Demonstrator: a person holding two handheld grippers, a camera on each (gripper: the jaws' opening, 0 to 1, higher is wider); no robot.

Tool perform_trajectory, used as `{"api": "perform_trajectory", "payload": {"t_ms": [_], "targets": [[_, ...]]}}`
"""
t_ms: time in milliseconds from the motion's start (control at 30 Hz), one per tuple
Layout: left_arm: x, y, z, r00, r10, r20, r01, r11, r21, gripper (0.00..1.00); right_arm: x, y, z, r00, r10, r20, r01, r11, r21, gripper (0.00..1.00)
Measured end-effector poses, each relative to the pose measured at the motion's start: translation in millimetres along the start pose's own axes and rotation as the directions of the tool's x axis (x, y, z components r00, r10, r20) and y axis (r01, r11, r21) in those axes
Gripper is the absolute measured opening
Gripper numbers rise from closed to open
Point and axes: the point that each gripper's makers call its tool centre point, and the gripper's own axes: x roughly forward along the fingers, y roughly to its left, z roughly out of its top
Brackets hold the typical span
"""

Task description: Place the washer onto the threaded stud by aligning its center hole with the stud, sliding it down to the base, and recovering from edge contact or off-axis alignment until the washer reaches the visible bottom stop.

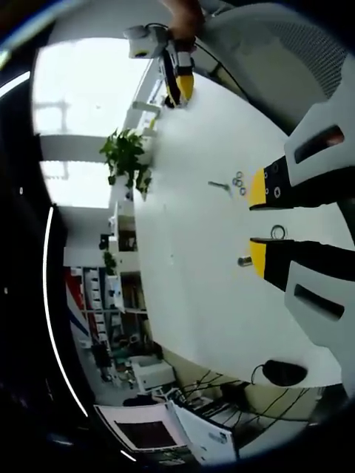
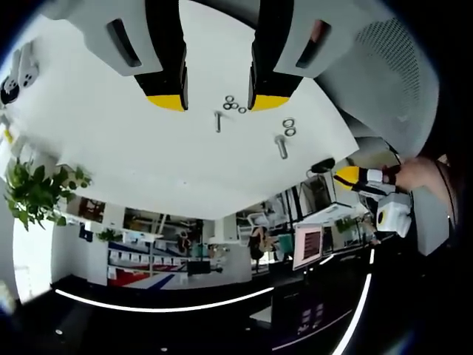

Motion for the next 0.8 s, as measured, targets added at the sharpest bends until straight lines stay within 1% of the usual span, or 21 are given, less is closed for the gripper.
{"api": "perform_trajectory", "payload": {"t_ms": [100,267,400,433,500,600,667,700,800], "targets": [[2.4,0.6,0.2,1.000,-0.008,-0.005,0.008,1.000,-0.016,0.13,0.0,-2.8,2.1,1.000,-0.009,0.008,0.009,1.000,0.007,0.35],[3.7,-3.5,-8.0,0.999,-0.026,-0.036,0.025,0.999,-0.020,0.13,0.4,-1.0,0.0,1.000,-0.004,-0.001,0.004,1.000,0.005,0.35],[4.0,2.0,-7.1,0.999,-0.002,-0.039,0.001,1.000,-0.028,0.13,0.4,-1.7,0.8,1.000,-0.004,0.000,0.004,1.000,0.002,0.35],[3.7,4.9,-6.1,0.999,0.011,-0.037,-0.012,1.000,-0.017,0.13,0.0,-3.3,1.2,1.000,-0.008,0.003,0.008,1.000,0.009,0.35],[4.8,5.3,-4.6,0.999,0.010,-0.038,-0.010,1.000,-0.002,0.14,0.2,-4.6,1.4,1.000,-0.011,0.004,0.011,1.000,0.016,0.35],[10.3,2.0,-14.1,0.995,-0.005,-0.097,0.007,1.000,0.019,0.14,1.1,-3.4,0.7,1.000,-0.010,-0.003,0.010,1.000,0.014,0.35],[12.6,1.9,-15.9,0.994,-0.010,-0.108,0.011,1.000,0.015,0.14,1.0,-2.6,1.1,1.000,-0.008,-0.002,0.008,1.000,0.008,0.35],[13.6,2.6,-17.0,0.993,-0.013,-0.115,0.015,1.000,0.016,0.15,-0.4,-2.6,3.4,1.000,-0.009,0.012,0.009,1.000,0.002,0.35],[19.5,9.1,-18.2,0.991,-0.013,-0.135,0.016,1.000,0.023,0.15,-1.6,-4.0,4.3,1.000,-0.014,0.020,0.014,1.000,0.013,0.35]]}}
